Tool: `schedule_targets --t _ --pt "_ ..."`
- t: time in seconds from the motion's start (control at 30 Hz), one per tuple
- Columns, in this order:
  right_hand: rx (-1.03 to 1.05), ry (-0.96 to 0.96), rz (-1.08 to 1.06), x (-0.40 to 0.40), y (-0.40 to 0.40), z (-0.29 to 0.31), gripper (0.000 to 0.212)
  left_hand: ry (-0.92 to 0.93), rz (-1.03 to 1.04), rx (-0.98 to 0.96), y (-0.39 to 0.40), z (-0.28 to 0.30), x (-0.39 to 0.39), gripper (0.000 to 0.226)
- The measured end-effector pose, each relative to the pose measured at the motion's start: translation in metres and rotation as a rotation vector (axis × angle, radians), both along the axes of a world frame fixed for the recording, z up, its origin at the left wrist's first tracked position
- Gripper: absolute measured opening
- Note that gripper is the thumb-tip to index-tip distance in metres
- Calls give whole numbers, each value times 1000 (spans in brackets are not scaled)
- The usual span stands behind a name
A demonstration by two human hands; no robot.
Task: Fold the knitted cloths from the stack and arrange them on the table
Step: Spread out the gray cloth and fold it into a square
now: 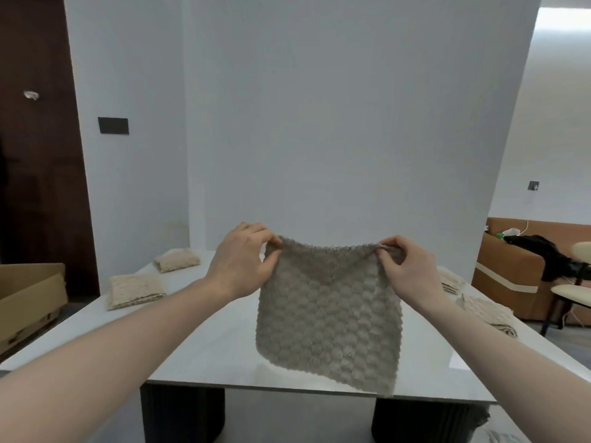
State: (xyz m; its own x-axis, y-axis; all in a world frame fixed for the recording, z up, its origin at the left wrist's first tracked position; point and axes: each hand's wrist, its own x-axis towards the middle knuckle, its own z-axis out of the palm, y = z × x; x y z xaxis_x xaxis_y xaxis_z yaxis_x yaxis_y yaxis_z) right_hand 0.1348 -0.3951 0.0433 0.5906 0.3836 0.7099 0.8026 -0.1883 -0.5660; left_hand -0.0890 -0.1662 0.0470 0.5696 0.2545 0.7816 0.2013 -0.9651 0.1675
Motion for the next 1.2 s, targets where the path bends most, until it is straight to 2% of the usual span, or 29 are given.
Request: schedule_targets --t 0.03,0.17,0.3,0.4,0.47,0.8,1.0,1.2 --pt "-23 7 5 -1 -4 -5 5 19 -4 -27 -2 -3 -5 5" --pt "-151 61 39 -2 -17 -24 5 95 24 -177 -5 -13 -16 13" --pt "-306 60 69 5 -14 -41 10 310 88 -329 2 -25 -12 30" --pt "-391 54 70 12 -8 -50 13 468 108 -368 10 -34 -4 19" --pt "-411 67 59 18 -2 -55 12 506 131 -380 15 -38 5 7" --pt "-433 135 -18 56 38 -71 8 394 272 -620 32 -48 60 11" --pt "-455 161 -53 80 53 -85 9 342 239 -833 48 -59 86 19" --pt "-476 172 -68 96 64 -95 9 303 182 -965 52 -73 105 23"
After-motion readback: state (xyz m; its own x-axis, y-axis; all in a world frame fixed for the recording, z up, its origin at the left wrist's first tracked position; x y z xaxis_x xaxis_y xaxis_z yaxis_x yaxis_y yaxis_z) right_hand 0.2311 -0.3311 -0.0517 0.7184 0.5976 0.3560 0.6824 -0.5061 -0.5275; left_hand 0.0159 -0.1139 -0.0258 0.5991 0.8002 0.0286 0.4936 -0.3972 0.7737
